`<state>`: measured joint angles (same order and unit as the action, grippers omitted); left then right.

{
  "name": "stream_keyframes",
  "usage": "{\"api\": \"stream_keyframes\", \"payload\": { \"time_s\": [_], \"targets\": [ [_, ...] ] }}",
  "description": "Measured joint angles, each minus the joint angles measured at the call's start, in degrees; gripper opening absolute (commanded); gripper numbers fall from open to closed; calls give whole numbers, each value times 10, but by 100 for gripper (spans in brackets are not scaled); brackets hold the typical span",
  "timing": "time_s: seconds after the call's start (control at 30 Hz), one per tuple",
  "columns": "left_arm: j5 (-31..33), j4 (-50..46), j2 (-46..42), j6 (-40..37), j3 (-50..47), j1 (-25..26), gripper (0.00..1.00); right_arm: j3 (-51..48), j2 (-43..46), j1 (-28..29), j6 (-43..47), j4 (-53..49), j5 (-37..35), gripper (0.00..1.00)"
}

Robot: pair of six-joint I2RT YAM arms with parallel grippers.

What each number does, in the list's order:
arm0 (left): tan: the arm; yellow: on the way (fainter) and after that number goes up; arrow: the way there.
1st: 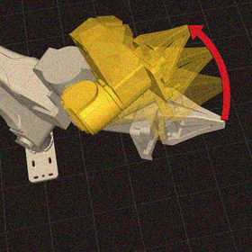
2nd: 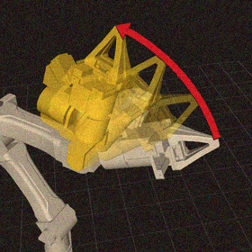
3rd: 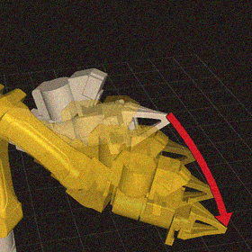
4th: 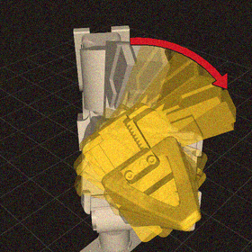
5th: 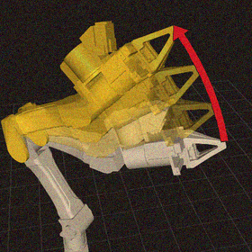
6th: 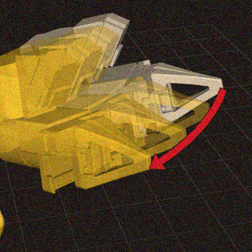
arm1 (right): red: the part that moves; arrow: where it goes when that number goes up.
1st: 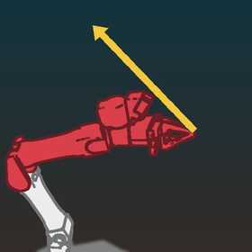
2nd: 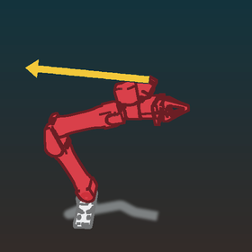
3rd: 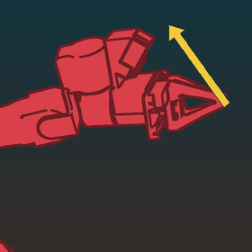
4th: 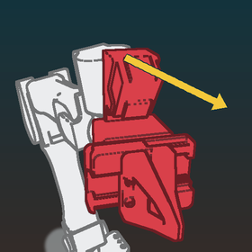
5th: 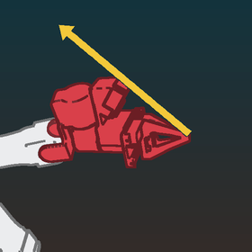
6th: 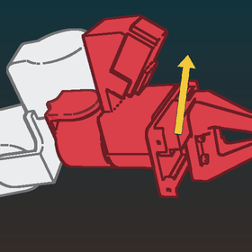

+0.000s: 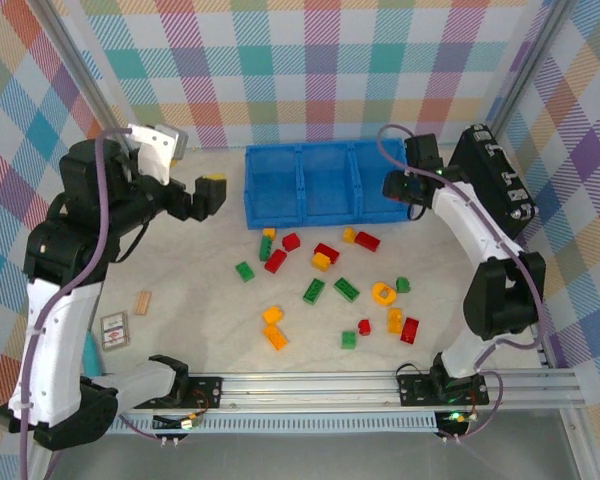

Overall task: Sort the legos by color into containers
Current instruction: Place the lego in the container.

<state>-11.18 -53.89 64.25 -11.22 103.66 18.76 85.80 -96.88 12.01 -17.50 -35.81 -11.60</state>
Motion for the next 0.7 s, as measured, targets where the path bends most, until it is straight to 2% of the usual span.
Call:
{"api": "stream_keyframes", "payload": {
  "time_s": [0.23,0.43,0.53,0.7],
  "targets": [
    [-37,-20,-9,-17,3,0,100,94,-145,-4,25,31,2,55],
    [-65,-33,-11,-33,5,0,100,118,-213,-6,32,36,6,69],
    [-79,-35,-15,-41,5,1,100,120,-215,-7,35,37,13,73],
    [-84,-36,-21,-51,5,3,100,108,-203,-8,63,56,44,89]
  ]
}}
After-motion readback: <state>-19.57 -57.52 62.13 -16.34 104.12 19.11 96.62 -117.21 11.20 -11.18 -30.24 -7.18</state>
